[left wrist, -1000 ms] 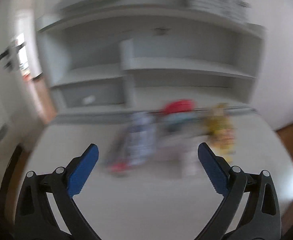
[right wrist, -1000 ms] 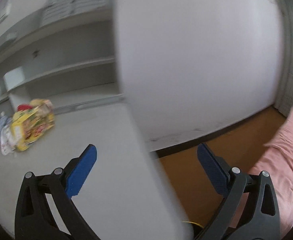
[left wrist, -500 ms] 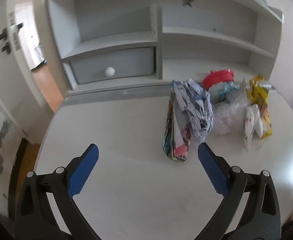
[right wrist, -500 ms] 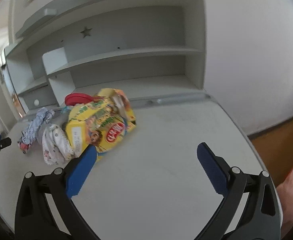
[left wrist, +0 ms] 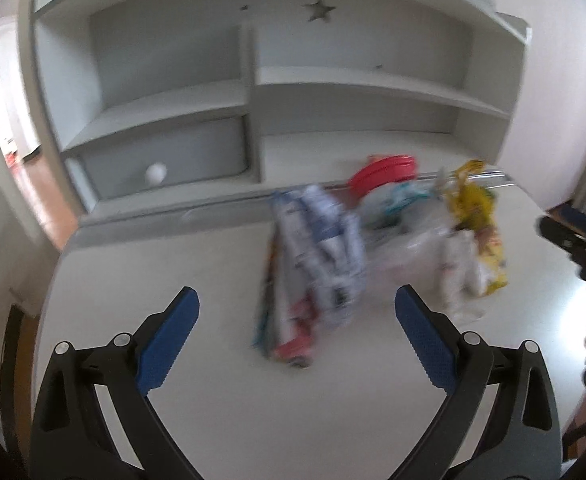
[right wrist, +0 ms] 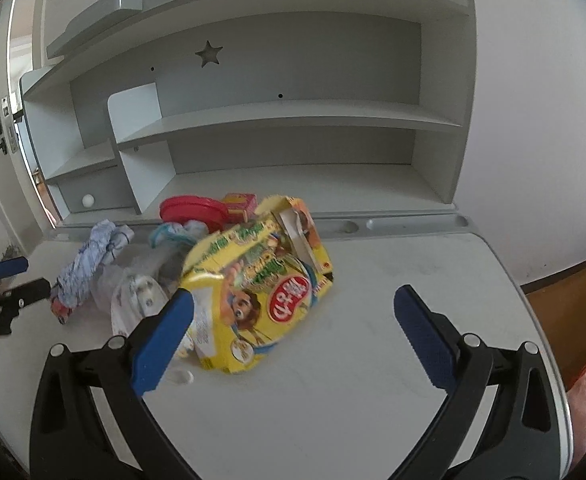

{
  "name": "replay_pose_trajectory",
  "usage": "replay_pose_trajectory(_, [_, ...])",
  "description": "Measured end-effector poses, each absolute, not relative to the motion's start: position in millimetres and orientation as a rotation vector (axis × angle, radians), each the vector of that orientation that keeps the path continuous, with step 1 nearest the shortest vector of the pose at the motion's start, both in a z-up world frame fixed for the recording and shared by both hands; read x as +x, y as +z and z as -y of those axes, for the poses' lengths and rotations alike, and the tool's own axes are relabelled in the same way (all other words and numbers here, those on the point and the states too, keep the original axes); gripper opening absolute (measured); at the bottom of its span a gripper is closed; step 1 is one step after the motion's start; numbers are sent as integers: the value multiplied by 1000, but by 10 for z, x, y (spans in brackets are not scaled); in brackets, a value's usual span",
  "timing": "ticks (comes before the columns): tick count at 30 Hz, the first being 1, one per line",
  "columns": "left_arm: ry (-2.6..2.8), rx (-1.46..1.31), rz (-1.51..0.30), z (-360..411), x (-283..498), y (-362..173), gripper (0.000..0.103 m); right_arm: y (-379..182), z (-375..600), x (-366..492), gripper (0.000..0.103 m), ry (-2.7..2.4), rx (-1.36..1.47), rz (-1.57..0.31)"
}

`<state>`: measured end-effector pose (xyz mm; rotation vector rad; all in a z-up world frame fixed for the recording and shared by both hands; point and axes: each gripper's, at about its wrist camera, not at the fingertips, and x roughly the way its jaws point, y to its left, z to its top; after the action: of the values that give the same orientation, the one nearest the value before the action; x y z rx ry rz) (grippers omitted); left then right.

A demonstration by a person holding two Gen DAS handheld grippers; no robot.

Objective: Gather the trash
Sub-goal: 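Grasp the crumpled printed wrapper with the left tool while the right tool grasps the yellow snack bag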

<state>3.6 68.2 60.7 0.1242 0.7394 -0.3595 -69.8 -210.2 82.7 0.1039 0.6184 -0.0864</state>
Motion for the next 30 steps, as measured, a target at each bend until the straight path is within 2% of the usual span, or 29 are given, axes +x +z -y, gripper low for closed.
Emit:
replay_pose_trajectory(2, [-384, 123, -743, -597, 92, 597, 92, 835, 2074, -615, 97, -75, 128, -619])
replay_pose_trajectory(4, [-405, 110, -774, -536, 196, 528, 68, 829, 2021, -505, 97, -65, 132, -629])
replay_pose_trajectory(5, [-419, 95, -795, -513, 258, 487, 64, 824, 1994, -472, 96, -62, 129, -629])
replay_pose_trajectory(7, [-421, 100, -807, -463, 328, 440, 64, 808, 1938, -411, 80, -53, 123, -632])
replay_pose_trajectory(14, [-414, 147, -836, -276, 515, 364, 64, 693, 1856, -83, 65, 7, 201, -703])
replay_pose_trajectory(15, [-416, 149, -845, -257, 552, 344, 56, 647, 1836, -8, 51, -1, 191, -719])
replay_pose_trajectory(16, [-424, 147, -857, -247, 589, 328, 39, 588, 1845, 57, 43, 22, 210, -744])
replay_pose_trajectory(19, [-437, 165, -865, -211, 601, 338, 35, 520, 1904, 88, 30, 60, 262, -780])
replay_pose_trajectory(30, [-396, 89, -805, -470, 437, 559, 34, 541, 2382, -442, 28, 10, 258, -761])
